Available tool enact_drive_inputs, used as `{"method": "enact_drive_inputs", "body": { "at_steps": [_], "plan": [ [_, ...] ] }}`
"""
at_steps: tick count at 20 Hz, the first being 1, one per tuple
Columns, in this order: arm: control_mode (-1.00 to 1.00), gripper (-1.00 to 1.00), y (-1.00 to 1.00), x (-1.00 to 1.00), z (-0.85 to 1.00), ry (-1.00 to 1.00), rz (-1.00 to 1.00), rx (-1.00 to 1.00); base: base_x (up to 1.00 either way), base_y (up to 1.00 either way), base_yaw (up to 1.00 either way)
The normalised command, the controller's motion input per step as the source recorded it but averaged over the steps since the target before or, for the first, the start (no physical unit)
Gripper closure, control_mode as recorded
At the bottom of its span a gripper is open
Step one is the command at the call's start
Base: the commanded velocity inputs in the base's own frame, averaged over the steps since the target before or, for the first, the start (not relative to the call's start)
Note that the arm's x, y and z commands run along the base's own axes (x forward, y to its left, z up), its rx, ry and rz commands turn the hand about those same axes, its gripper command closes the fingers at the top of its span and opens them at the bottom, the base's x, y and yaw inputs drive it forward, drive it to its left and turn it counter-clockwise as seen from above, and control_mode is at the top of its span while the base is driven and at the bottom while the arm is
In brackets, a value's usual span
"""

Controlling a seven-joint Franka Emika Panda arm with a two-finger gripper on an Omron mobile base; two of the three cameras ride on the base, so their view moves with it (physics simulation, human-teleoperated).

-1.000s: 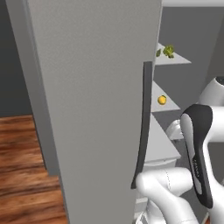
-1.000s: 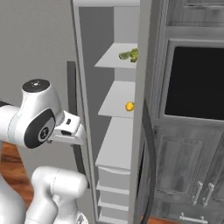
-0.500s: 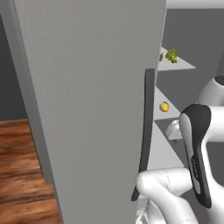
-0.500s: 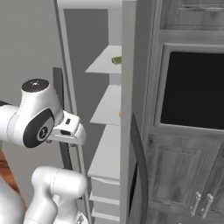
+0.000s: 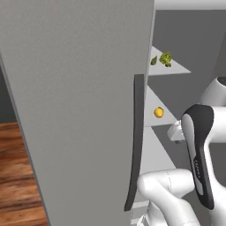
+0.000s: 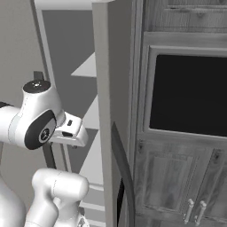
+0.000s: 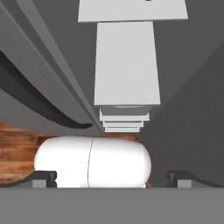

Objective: Take the lemon wedge, broccoli, and lemon from the freezer and place them in the bowl on the counter.

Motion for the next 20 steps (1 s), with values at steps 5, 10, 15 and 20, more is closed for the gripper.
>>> {"method": "enact_drive_inputs", "body": {
  "at_steps": [5,10,15,20],
  "plan": [
    [1.0,-1.0,0.0,0.0,0.0,0.0,0.0,0.0,0.35,-0.37,0.0],
    [1.0,-1.0,0.0,0.0,0.0,0.0,0.0,0.0,0.52,-0.37,0.0],
    [1.0,-1.0,0.0,0.0,0.0,0.0,0.0,0.0,0.56,-0.25,0.01],
    [-1.0,-1.0,-0.17,0.3,-0.01,0.0,0.0,0.0,0.19,-0.04,0.0]
  ]
}}
